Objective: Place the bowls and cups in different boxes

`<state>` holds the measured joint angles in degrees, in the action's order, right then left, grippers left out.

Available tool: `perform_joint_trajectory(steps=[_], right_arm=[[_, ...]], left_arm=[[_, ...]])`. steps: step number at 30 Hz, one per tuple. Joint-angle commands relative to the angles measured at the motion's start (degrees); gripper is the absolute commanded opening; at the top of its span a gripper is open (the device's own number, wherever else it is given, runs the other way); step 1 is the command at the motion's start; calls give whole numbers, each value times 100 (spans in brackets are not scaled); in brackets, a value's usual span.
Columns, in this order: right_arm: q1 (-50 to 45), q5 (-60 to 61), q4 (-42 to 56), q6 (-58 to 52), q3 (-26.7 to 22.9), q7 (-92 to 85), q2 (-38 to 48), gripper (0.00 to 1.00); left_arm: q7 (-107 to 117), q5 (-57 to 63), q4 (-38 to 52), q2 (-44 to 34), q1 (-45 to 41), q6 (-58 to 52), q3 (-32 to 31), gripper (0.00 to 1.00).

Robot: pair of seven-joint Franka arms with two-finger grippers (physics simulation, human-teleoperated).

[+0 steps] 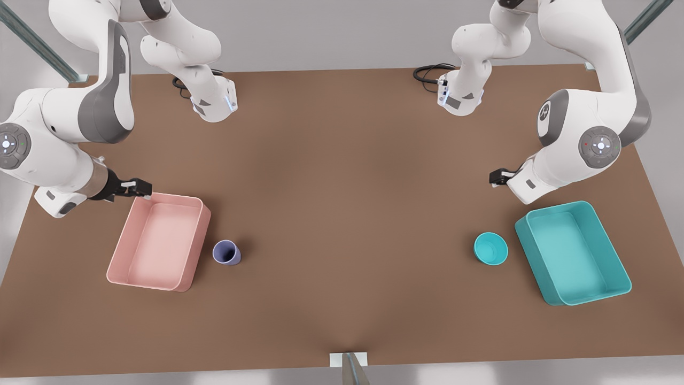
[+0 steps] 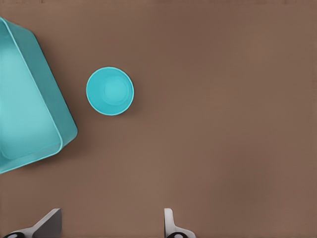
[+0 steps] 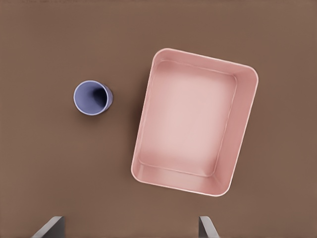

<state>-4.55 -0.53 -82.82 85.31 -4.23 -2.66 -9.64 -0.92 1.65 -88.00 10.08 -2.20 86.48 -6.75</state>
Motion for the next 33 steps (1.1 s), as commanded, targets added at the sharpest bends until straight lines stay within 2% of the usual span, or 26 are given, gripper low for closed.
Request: perform_joint_trajectory(steps=[1,3,5,7,8,11,18,27,28,29,30,31,32,33], right_arm=[[-2,0,3,56,1,-50,6,100],[-72,-17,11,205,10,-85,-222,100],[-494,-123,266,680,10,-24,-1144,100],[-661,-26,618,1093,19,204,-1821,100],[-749,9,653,1348,19,433,-2121,100],[-652,422,618,2033,-16,468,-2683,100],[-723,405,82,2517,-25,591,-2850,100],[-731,370,-252,2825,-25,582,-2965,100],[-749,370,-261,2825,-25,582,-2973,100],[-758,370,-279,2825,-25,582,-3035,100],[-758,370,-296,2842,-25,582,-3044,100],[-758,370,-375,2904,-25,582,-3061,100],[-758,370,-507,3035,-25,582,-3053,100],[-758,370,-560,3106,-25,582,-3044,100]], left_arm=[[-101,2,3,-6,0,36,-2,100],[-75,63,2,274,-184,202,7,100],[320,116,204,1434,-290,1933,42,100],[303,546,1241,2761,-255,2251,42,100],[303,670,1444,3149,-255,2575,68,100],[312,1073,1137,3343,-281,2918,130,100],[707,1074,-41,3123,-325,3077,411,100],[743,1074,-68,3430,-404,3297,428,99],[751,1074,-68,3431,-404,3297,437,87],[751,1074,-68,3431,-404,3297,464,65],[751,1074,-68,3431,-404,3297,464,53],[743,1074,-59,3431,-404,3279,490,37],[760,1074,-50,3422,-413,3270,525,29],[760,1074,-33,3404,-448,3244,587,27]])
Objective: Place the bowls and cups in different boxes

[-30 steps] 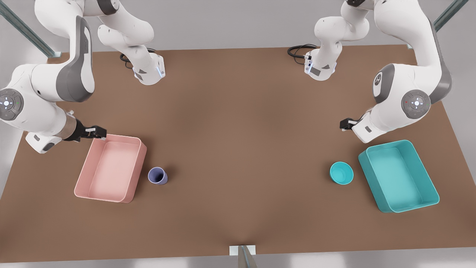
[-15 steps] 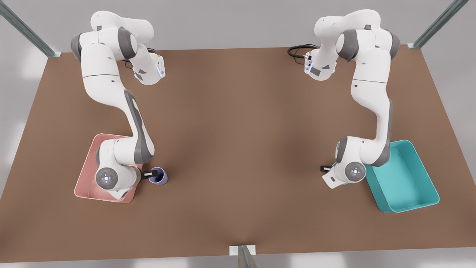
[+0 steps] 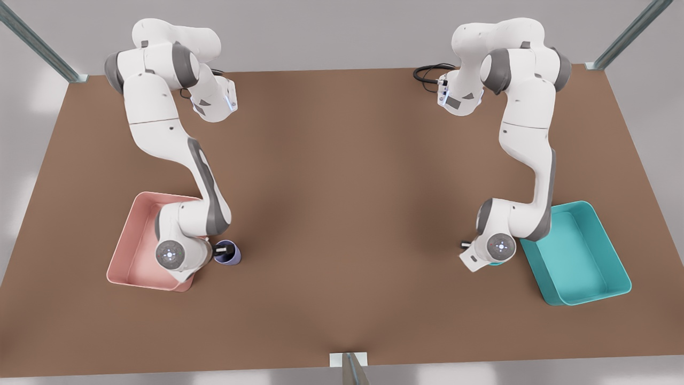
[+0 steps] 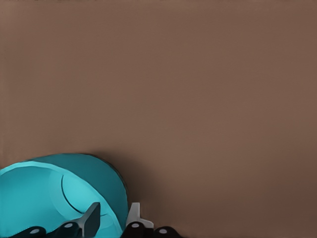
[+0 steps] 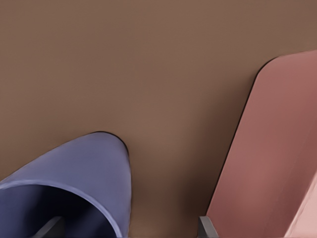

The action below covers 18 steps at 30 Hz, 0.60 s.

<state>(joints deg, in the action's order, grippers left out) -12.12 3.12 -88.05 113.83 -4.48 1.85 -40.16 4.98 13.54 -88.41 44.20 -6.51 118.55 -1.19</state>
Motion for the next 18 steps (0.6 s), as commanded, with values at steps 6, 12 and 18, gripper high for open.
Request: perform_joint_trajectory(steps=[6,12,18], right_arm=[[-1,4,-72,306,0,131,0,59],[-53,4,-63,271,9,131,-18,21],[69,109,446,-458,18,-395,588,21]], left_arm=[[565,-115,70,-421,-140,-623,31,21],[11,-97,1124,-1150,616,-1897,453,21],[-498,-89,1107,-483,1328,-1273,523,21]])
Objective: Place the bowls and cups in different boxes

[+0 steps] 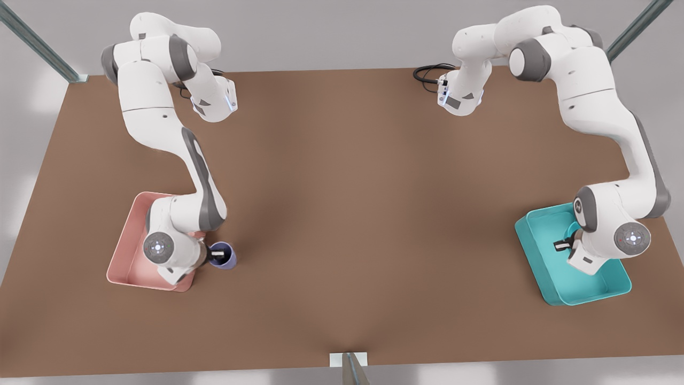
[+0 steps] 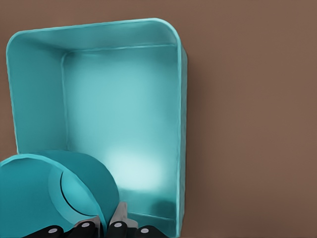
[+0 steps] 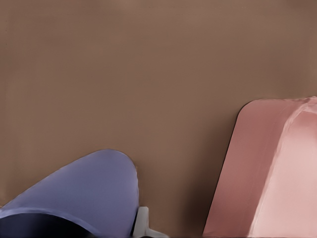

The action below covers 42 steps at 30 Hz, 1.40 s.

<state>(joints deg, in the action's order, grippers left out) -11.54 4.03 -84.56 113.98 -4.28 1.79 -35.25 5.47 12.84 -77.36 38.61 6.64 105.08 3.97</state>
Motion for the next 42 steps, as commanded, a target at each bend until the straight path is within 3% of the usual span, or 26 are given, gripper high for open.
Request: perform_joint_trajectory(steps=[1,7,14,15,16,17,19,22,25,29,30,31,38,42], right_arm=[[134,19,98,-665,-3,-714,334,21],[1145,-87,80,-1870,-73,-2051,1319,21],[1602,-166,54,-1185,-117,-2130,318,21],[1602,-140,1,-983,-109,-2130,256,21],[1594,-131,1,-781,-100,-2130,80,21],[1594,-122,1,-675,-100,-2130,19,21],[1594,-131,1,-543,-100,-2130,-113,21],[1585,-122,-8,-332,-91,-2130,-245,21],[1576,-131,-16,-69,-91,-2130,-403,21],[1567,-122,-43,-7,-82,-2121,-465,21],[1567,-122,-52,-7,-73,-2113,-482,48],[1567,-122,-78,-7,-65,-2121,-482,100],[1541,-122,-78,-139,-30,-2086,-456,100],[1532,-122,-78,-815,23,-2077,35,100]], left_arm=[[-556,-18,-7,181,57,153,7,21],[-556,-18,-7,779,338,857,16,21],[-556,-27,-7,973,452,1015,16,21],[-556,-27,-7,999,452,1015,16,58],[-556,-36,-7,999,452,1015,16,87],[-555,-45,-7,955,470,1015,16,100],[-547,-45,1,402,400,242,-19,100],[-511,-62,-7,-1022,119,-1463,-748,100],[-520,-1108,-131,-2112,-576,-1745,-872,100],[-520,-1099,-174,-2297,-1068,-2026,-959,100],[-520,-1091,-166,-2349,-1059,-2141,-1117,100],[-512,-1038,-166,-2350,-1059,-2149,-1179,100],[-520,-1082,-192,-2341,-1007,-2202,-1223,100],[-520,-1082,-201,-2341,-1007,-2202,-1223,100]])
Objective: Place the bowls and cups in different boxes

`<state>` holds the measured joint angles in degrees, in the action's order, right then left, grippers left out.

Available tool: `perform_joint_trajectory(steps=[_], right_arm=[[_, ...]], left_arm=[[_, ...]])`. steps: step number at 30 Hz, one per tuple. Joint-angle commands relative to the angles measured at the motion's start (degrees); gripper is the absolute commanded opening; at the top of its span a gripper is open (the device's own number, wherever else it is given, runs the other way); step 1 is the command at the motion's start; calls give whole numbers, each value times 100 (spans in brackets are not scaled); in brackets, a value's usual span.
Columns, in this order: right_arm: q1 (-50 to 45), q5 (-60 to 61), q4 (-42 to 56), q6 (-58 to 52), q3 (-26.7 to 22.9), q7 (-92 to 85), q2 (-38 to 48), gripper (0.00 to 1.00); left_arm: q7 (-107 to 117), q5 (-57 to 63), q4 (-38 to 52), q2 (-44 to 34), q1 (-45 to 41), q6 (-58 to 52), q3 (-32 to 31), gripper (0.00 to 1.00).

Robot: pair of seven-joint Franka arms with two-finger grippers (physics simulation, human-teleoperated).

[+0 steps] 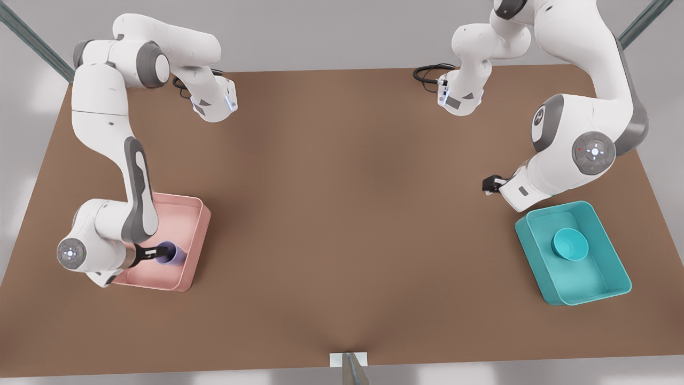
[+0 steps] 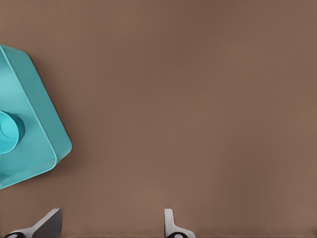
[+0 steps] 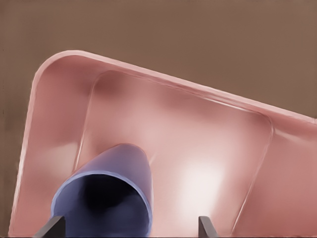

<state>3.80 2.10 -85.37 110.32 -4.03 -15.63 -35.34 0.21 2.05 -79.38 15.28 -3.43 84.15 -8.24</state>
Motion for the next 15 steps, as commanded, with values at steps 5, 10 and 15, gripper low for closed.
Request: perform_joint_trajectory(steps=[5,10,15], right_arm=[[-257,-17,302,-2295,60,385,1433,100],[-257,-43,364,-3130,34,780,2268,100],[-301,-79,407,-3086,60,930,2303,100]], left_arm=[[5,-3,-8,10,0,-109,-2,100],[-4,6,-8,1,9,-109,-2,100],[-4,6,-8,19,9,-109,-2,100]])
